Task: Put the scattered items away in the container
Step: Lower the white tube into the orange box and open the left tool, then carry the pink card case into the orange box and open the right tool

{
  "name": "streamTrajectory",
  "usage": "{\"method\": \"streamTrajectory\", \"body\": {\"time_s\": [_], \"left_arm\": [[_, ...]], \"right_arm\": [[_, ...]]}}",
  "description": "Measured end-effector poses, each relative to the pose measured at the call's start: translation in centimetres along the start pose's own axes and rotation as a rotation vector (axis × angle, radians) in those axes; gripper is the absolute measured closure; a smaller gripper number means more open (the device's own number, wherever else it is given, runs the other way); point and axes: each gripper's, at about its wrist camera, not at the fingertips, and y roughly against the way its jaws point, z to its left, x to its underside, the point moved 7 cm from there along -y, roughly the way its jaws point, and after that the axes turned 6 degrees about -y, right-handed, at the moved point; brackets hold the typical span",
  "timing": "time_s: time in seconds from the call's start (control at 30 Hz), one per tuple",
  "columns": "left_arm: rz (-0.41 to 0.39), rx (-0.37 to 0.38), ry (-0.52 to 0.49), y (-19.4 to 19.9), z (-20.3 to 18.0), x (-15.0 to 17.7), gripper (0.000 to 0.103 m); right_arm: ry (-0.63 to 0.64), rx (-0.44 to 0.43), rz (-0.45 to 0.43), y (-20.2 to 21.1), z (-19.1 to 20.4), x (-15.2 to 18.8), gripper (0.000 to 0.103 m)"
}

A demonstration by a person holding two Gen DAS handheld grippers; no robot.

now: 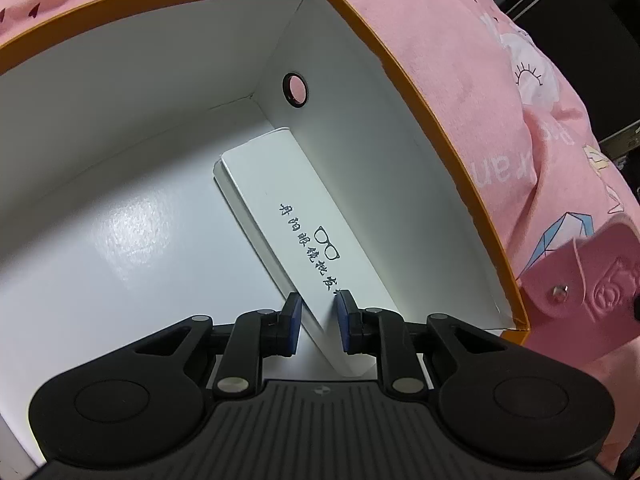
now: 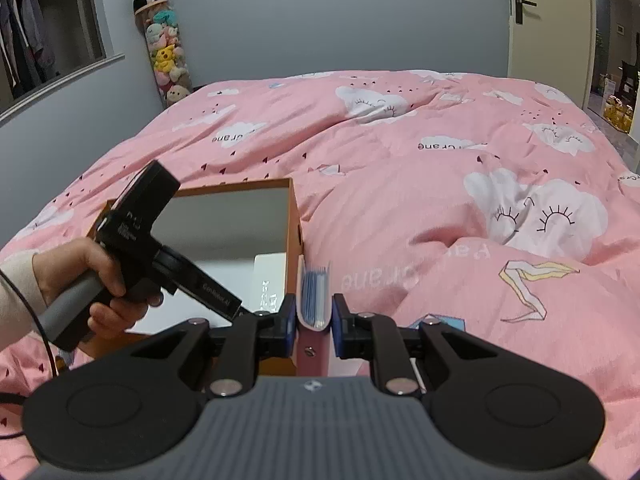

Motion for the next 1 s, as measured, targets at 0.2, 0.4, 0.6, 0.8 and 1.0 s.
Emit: {"method": "streamTrajectory", "body": {"time_s": [0.2,0.4,0.6,0.8,1.0], "left_arm": [[-0.062,-0.075,-0.044,2.9,-0.2,0.3,0.081],[-0.201,-0.155,-0.064,7.6,0.3,1.0,0.081],[-0.278,-0.202,-0.018,12.1,2.0,3.6,0.081],[-0.322,-0.233,0.048,13.2,3.1,6.3,0.081],[-0.364,-0.279,0.056,13.7,3.4,8.0,0.081]], "right_arm": [[0.000,-0.003,-0.102,1.8,0.4,-2.6,0.084],[-0.041,-0.125,-0.178,1.9,3.2,-4.9,0.084],[-0.056,-0.215,-0.122,-2.3,7.1,-3.9,0.084],[-0.066,-0.169,-0.058,-7.2,8.6,-1.3,0.084],[-0.058,-0.127,-0.020,-9.6,8.4,0.8,0.084]]}}
